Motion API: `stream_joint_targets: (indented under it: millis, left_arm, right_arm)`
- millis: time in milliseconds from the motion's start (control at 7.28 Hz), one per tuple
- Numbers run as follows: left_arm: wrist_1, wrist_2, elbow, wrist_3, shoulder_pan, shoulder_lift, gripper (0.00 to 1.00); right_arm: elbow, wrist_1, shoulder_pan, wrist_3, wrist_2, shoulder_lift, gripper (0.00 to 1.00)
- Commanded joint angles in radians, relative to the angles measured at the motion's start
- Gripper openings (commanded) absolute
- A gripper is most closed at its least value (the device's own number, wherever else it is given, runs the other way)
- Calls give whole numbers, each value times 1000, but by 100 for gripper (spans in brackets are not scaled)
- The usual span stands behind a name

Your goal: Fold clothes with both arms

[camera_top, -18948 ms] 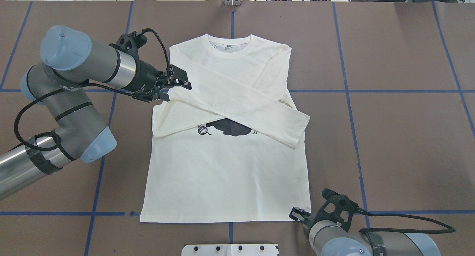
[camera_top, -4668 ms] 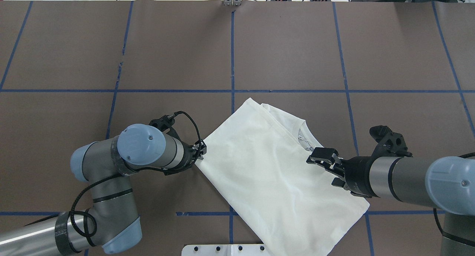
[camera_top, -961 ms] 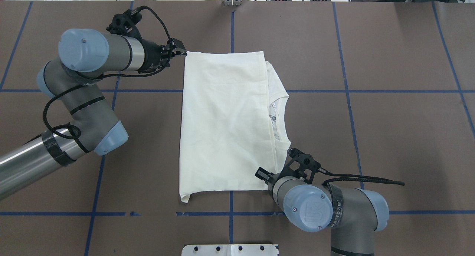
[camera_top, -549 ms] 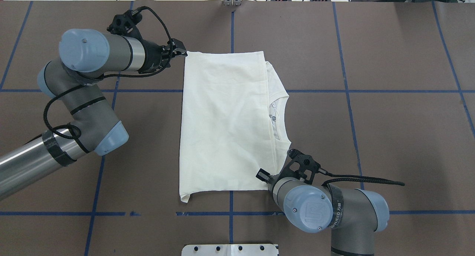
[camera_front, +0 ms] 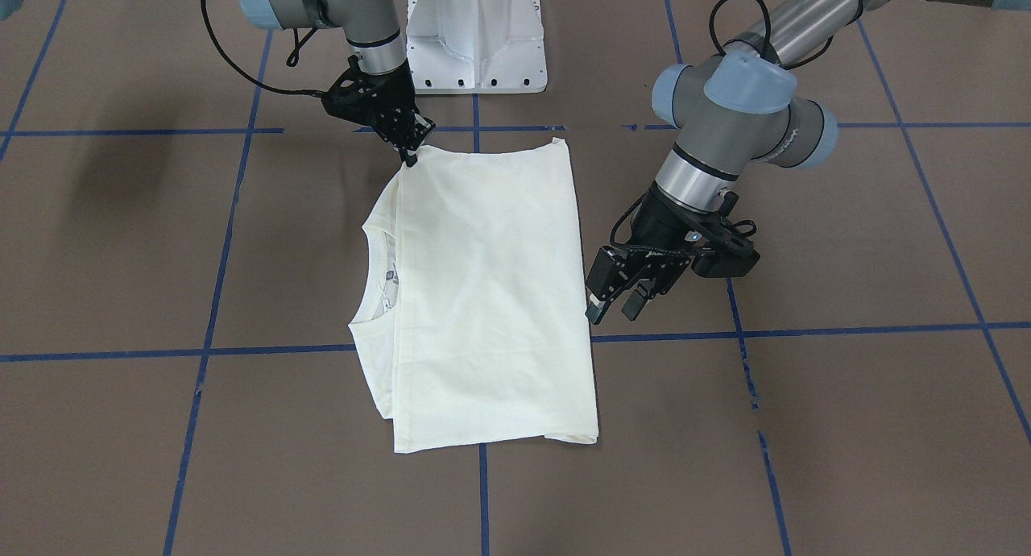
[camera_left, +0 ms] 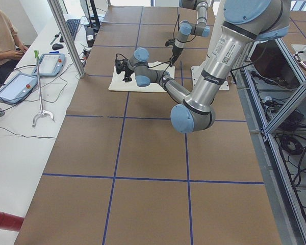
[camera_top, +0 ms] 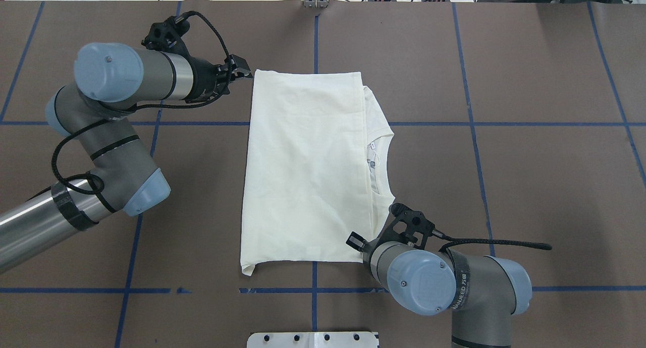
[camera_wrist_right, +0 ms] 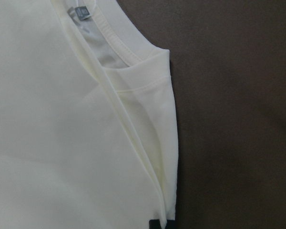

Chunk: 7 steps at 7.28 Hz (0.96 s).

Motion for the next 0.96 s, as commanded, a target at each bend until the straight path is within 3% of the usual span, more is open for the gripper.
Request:
stream_joint_targets:
  millis: [0, 275, 824]
  left_arm:
    - [2, 21, -86, -146, 73, 55, 71]
    - [23, 100, -296, -234, 196, 237, 71]
    - [177, 97, -346, -332, 299, 258, 70]
  right_arm:
    - [46, 2, 4, 0, 10, -8, 0]
    - [52, 2, 4, 0, 10, -9, 0]
    - [91, 1, 9, 0, 10, -8, 0]
